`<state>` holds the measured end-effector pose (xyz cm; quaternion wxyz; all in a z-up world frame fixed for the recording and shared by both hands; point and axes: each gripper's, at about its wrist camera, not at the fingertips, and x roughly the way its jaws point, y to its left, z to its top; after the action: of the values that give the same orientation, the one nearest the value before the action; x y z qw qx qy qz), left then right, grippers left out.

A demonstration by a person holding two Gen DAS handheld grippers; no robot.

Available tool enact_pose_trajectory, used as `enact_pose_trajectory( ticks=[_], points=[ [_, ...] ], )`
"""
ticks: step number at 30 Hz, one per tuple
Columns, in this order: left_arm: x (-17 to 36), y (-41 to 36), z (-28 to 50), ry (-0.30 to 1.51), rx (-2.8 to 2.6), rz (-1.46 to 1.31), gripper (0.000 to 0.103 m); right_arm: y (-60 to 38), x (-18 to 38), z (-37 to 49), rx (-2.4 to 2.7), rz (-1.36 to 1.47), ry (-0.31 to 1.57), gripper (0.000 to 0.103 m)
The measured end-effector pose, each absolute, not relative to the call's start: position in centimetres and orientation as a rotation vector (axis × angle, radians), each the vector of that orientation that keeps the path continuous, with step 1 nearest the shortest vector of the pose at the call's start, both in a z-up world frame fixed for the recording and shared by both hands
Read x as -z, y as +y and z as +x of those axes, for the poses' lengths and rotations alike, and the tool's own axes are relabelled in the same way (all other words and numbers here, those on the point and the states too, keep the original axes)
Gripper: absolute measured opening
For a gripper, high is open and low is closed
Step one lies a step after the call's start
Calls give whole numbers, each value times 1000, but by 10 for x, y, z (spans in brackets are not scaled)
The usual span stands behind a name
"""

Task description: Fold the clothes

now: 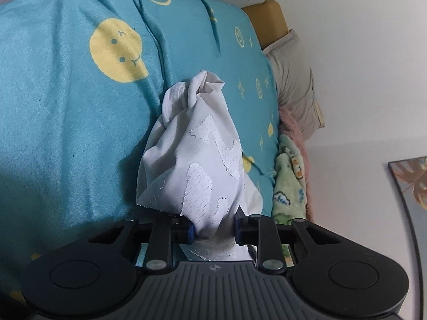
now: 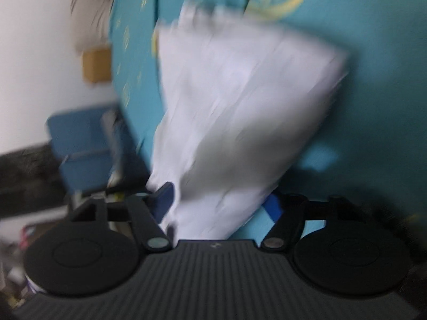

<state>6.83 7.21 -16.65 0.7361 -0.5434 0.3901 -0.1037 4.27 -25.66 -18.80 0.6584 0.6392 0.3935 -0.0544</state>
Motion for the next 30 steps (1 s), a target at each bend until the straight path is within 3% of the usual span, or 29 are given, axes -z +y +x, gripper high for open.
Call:
enact_pose_trajectory(
  ticks=[2,4,8,11,13,15,20,25,30],
  points=[
    [168,73,69,861,225,-1201,27,-264,187,40,169,1448,853,71],
    [168,73,70,867,223,-1198,27,-266,190,40,184,1461,855,58],
    [174,75,74,906,207,-1220,30,-262,190,45,180,1429,867,42],
    [182,76,80,972,198,-1237,45,-261,185,48,165,1396,856,31],
    [189,76,84,1015,201,-1265,68,-260,178,51,150,1364,834,26],
    [198,75,88,1037,223,-1334,70,-260,171,55,135,1332,812,24],
    [200,82,90,980,210,-1393,64,-262,150,61,89,1268,736,22],
    [191,83,90,911,208,-1347,43,-263,148,61,77,1238,720,21],
    [175,75,89,837,252,-1212,33,-262,144,54,74,1178,703,21]
  ],
)
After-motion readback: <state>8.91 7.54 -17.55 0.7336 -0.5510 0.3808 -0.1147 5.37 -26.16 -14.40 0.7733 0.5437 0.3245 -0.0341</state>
